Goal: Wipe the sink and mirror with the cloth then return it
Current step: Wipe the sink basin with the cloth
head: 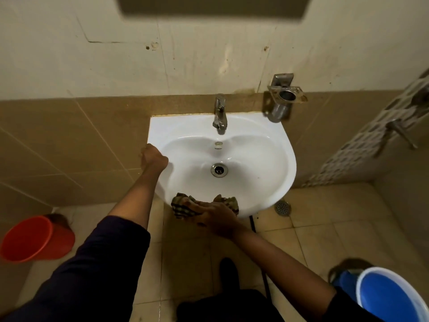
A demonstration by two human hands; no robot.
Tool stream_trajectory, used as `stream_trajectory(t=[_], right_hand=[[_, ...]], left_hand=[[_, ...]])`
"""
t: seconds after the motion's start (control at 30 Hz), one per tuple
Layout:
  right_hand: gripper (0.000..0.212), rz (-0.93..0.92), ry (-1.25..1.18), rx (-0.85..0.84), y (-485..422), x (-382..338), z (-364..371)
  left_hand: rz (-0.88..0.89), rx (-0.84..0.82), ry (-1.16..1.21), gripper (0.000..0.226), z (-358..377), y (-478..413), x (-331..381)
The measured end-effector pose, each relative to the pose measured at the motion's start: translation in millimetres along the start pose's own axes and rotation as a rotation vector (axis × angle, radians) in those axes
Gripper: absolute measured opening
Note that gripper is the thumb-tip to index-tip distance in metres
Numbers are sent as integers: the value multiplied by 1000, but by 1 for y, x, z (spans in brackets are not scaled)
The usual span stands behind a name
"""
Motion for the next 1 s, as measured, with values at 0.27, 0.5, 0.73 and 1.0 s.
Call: stream_trajectory(t=[0.27,0.5,0.73,1.0], right_hand=[[18,206,-243,-142,46,40,-43],[46,482,-321,-334,76,92,-65],[25,609,-368,-353,96,139,-92],[26,700,137,-314,91,237,-132]], left_hand=[[102,-2,-329,34,-7,-1,-11],[132,-15,-460,35,-7,-7,-13],[56,0,-356,46,-7,-17,-12],[-34,-12,-272,56,-2,-23,-8]])
Point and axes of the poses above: each hand's wrist, its own y-axis away from the middle knuckle, its own z-axis out of the palm, x = y × z, the point moved 2 cm from there along -y, towards the middle knuckle, and after that the axes turned 9 degrees about x, right-handed, at the moved point
